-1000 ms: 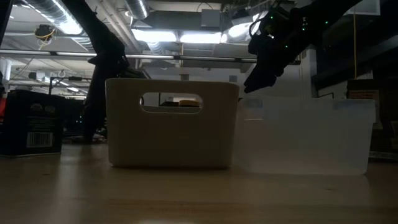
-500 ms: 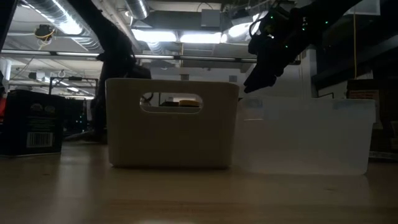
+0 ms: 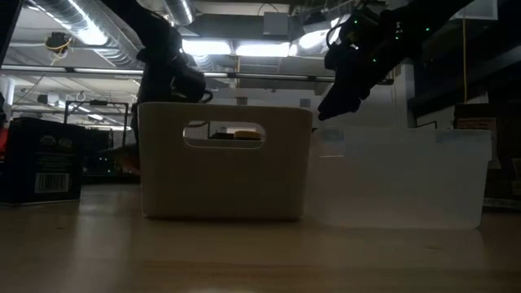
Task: Sort spices by type
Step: Put the top left brown seasoning pack into the gray bin
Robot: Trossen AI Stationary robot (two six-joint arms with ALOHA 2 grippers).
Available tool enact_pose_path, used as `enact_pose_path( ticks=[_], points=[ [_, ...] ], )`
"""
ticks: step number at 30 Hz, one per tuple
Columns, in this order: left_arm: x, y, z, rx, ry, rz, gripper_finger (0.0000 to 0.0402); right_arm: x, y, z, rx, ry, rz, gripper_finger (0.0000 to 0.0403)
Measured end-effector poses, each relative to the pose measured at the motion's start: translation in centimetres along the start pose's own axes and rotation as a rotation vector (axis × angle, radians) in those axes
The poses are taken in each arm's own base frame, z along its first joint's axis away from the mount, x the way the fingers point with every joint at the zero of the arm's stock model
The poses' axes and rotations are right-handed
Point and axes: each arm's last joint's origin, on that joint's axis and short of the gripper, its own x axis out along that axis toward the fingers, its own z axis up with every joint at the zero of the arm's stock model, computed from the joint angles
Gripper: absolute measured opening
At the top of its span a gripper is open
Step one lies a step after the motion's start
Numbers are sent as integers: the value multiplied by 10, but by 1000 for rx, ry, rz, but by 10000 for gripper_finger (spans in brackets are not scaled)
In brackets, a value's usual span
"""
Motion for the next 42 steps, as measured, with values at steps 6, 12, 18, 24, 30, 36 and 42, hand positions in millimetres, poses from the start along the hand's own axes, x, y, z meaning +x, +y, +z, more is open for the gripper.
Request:
enact_pose_path(
  ticks=[6, 12, 18, 24, 30, 36, 42],
  points=[
    [-16, -4, 6, 50, -65, -104, 3, 0, 1, 7, -39, -67, 9, 246],
    [-35, -7, 9, 99, -102, -113, 2, 4, 20, 20, -206, -184, 50, 246],
    [-62, -14, 4, 126, -177, -118, 2, 5, 42, 34, -319, -315, 36, 246],
    [-83, -32, 2, 179, -286, -248, 2, 10, 50, 42, -362, -414, 29, 246],
    [-85, -57, 7, 233, -316, -371, 2, 18, 54, 48, -388, -499, 53, 246],
    [-84, -81, 11, 266, -329, -410, 4, 29, 66, 50, -416, -541, 106, 246],
    [-84, -103, 19, 288, -393, -428, 2, 31, 86, 49, -443, -550, 169, 246]
  ],
)
